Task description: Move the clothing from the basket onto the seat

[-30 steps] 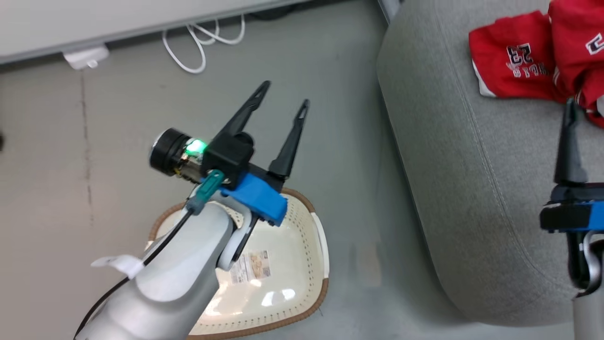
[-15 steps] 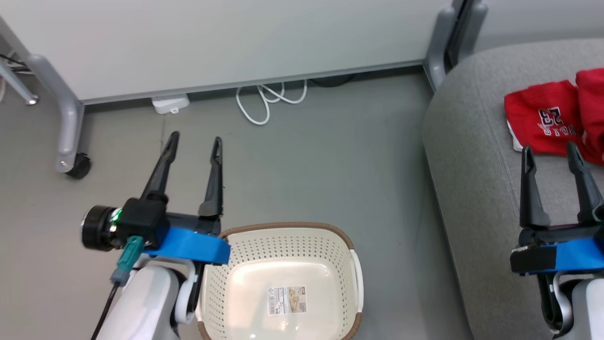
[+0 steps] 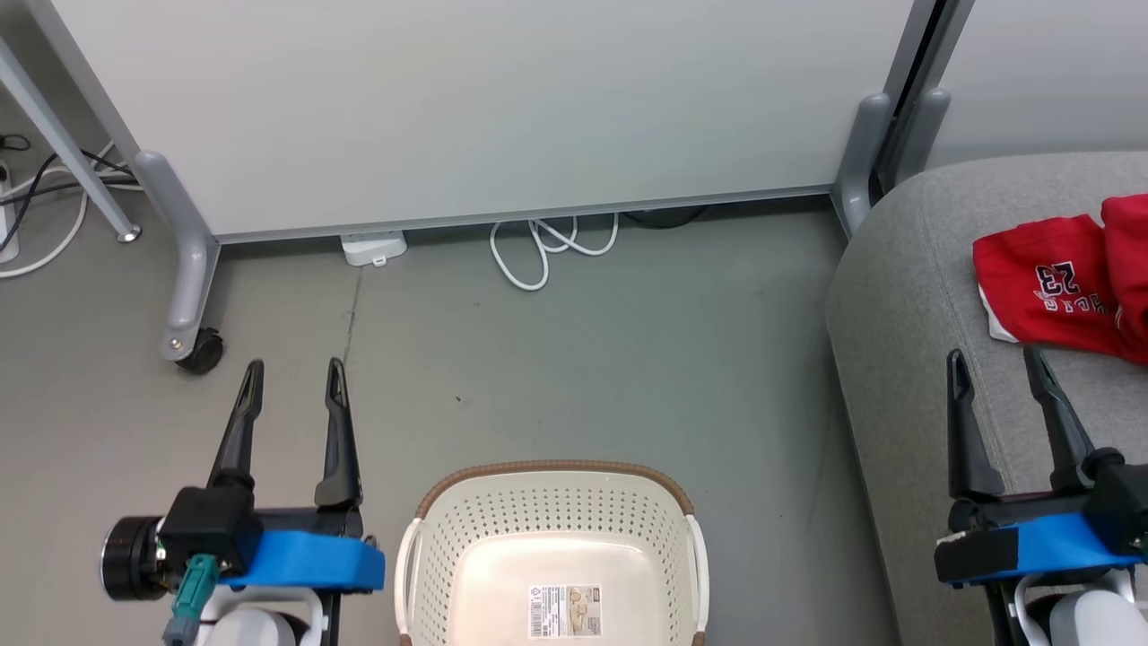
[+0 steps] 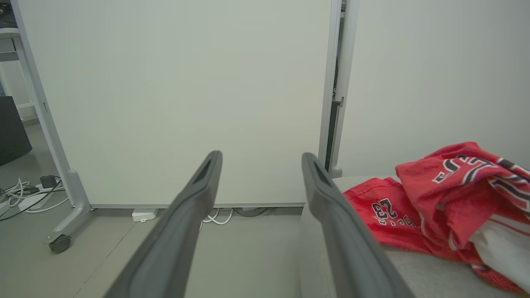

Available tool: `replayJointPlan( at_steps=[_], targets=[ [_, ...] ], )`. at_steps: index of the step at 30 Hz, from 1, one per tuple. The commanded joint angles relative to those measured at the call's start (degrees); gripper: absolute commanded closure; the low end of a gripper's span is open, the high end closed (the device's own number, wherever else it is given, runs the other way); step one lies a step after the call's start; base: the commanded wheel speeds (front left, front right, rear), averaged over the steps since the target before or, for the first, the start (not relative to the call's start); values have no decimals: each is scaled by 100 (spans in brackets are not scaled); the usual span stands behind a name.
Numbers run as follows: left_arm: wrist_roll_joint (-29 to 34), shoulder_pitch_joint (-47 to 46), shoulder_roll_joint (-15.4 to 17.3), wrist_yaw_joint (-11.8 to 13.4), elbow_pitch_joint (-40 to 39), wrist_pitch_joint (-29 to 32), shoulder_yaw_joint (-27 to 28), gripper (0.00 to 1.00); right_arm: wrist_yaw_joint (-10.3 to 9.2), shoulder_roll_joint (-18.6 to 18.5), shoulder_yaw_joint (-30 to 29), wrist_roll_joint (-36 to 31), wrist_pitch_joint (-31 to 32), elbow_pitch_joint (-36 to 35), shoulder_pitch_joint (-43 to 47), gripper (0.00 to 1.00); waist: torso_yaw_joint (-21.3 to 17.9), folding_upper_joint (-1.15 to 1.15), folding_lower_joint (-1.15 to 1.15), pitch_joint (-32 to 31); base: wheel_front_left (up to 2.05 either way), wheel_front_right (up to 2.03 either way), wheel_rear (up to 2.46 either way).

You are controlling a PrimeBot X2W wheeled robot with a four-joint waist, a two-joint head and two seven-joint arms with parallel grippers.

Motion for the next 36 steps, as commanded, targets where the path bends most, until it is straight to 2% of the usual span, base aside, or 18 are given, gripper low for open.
replayJointPlan(
  at_steps=[1,9,24,25,30,36],
  targets=[
    [92,147,-56,-76,-33,-14,118,0,1,32,10,35,-4,22,129,0,2,0,1,-61,0,0,0],
    [311,456,-282,-275,12,-14,478,0,1,97,137,64,-4,166,305,0,-15,0,1,-272,0,0,0],
    [526,615,-448,-471,131,-14,691,0,2,119,210,129,-4,332,388,0,9,0,1,-400,0,0,0],
    [488,561,-445,-450,132,1,681,100,-1,103,204,99,0,338,323,100,9,0,1,-400,0,0,0],
    [464,703,-461,-451,406,41,682,100,-1,123,202,108,22,615,399,100,8,0,1,-402,0,0,0],
    [-252,616,-463,-492,448,246,777,100,-1,122,154,830,238,660,329,100,-8,0,1,-406,0,0,0]
  ],
)
